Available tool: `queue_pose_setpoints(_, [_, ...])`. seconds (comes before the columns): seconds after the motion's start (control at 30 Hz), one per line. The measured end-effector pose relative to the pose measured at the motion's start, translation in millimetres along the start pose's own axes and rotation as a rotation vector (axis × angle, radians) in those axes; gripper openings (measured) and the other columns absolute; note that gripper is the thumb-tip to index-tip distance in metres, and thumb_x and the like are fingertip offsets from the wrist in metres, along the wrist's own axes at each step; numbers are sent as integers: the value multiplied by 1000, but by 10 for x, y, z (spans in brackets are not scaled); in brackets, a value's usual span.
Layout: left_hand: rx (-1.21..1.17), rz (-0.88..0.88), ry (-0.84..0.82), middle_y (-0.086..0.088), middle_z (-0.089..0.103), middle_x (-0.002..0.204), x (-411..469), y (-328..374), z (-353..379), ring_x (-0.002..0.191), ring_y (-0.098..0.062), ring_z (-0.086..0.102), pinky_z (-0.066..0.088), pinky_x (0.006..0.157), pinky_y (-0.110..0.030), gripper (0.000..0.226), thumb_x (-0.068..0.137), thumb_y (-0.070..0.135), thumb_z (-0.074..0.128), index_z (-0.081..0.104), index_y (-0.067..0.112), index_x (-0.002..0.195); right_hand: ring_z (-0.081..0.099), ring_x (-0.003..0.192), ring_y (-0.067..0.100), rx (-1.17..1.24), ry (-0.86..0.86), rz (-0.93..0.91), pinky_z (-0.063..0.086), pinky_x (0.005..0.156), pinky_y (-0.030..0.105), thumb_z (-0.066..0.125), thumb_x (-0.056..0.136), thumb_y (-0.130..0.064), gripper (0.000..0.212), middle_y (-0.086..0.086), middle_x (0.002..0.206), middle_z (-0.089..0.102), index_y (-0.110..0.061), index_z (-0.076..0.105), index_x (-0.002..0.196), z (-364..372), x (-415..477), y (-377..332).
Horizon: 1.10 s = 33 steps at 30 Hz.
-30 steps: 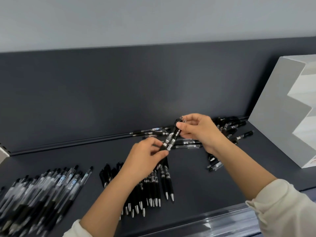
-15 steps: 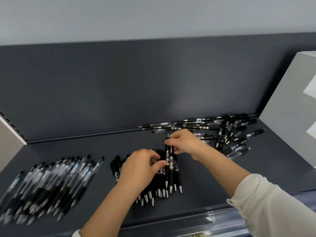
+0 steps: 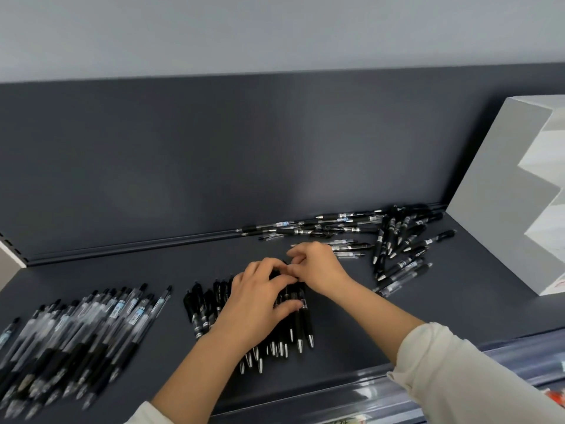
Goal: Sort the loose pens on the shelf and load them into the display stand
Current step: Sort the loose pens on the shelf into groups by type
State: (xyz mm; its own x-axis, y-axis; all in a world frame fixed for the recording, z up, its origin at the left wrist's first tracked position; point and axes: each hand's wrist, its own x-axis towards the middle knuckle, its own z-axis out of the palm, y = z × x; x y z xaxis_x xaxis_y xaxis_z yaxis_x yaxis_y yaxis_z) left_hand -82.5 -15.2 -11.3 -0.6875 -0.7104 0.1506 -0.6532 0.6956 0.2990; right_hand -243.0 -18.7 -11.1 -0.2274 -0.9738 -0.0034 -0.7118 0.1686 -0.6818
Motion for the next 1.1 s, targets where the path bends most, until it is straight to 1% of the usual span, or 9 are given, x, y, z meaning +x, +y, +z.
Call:
queue_pose_setpoints(0.1, [3,5,-28,17,29,138,25,-7,15,132,-7,19,21,109,-33,46,88,57,47,48,40,131,57,77,7,48,47,-8,47,81,19,65,86,-12,29,6,102,69,-10,65,115,-118,-9,88])
queue_pose_setpoints(0.2, [-5,14,-48,18,29,140,46,-13,15,134,-6,18,19,110,-34,45,89,57,46,48,40,131,63,92,19,-89,185,5,48,90,27,58,87,-5,26,8,104,69,-10,67,111,-311,78,327])
queue_pose_setpoints(0.27, [-1,12,-58,20,29,141,57,-18,7,134,-5,17,18,111,-34,44,90,58,44,48,40,130,59,106,28,-246,225,5,47,93,35,55,88,-5,29,11,114,65,-10,67,113,-452,156,535])
queue_pose_setpoints(0.4, [12,-16,-58,20,31,141,76,-24,-3,135,-5,21,19,110,-33,41,90,59,42,50,37,124,47,120,32,-489,66,53,44,96,43,54,91,-10,35,11,127,55,-14,59,125,-630,297,841])
queue_pose_setpoints(0.57, [-3,-38,-60,20,33,138,111,-27,-6,132,-5,25,22,109,-32,36,91,54,45,52,36,121,40,127,30,-513,-9,69,40,101,44,60,89,-14,39,8,132,47,-17,57,128,-690,373,878])
queue_pose_setpoints(0.67, [-26,-41,-65,20,36,136,136,-20,-26,131,-5,27,23,109,-33,35,92,51,47,52,36,123,46,117,27,-514,-4,49,41,96,39,64,87,-15,29,8,122,49,-15,64,116,-720,390,844])
queue_pose_setpoints(0.8, [-51,-43,-26,21,40,133,196,20,-80,128,-4,31,25,107,-31,35,92,49,48,53,35,124,59,96,25,-450,5,81,42,74,27,71,81,-19,19,7,103,62,-13,68,98,-779,389,860])
queue_pose_setpoints(0.97, [-67,-50,47,20,47,129,293,92,-156,124,-5,36,28,105,-30,31,93,43,49,56,33,122,61,94,26,-392,47,96,49,81,33,70,82,-20,23,8,102,65,-13,67,104,-794,303,839])
queue_pose_setpoints(1.1, [-64,-70,89,19,47,132,347,99,-210,127,-6,35,28,105,-29,34,95,39,49,53,31,127,61,93,29,-362,72,27,48,82,36,66,86,-21,21,8,95,66,-12,65,106,-808,221,799])
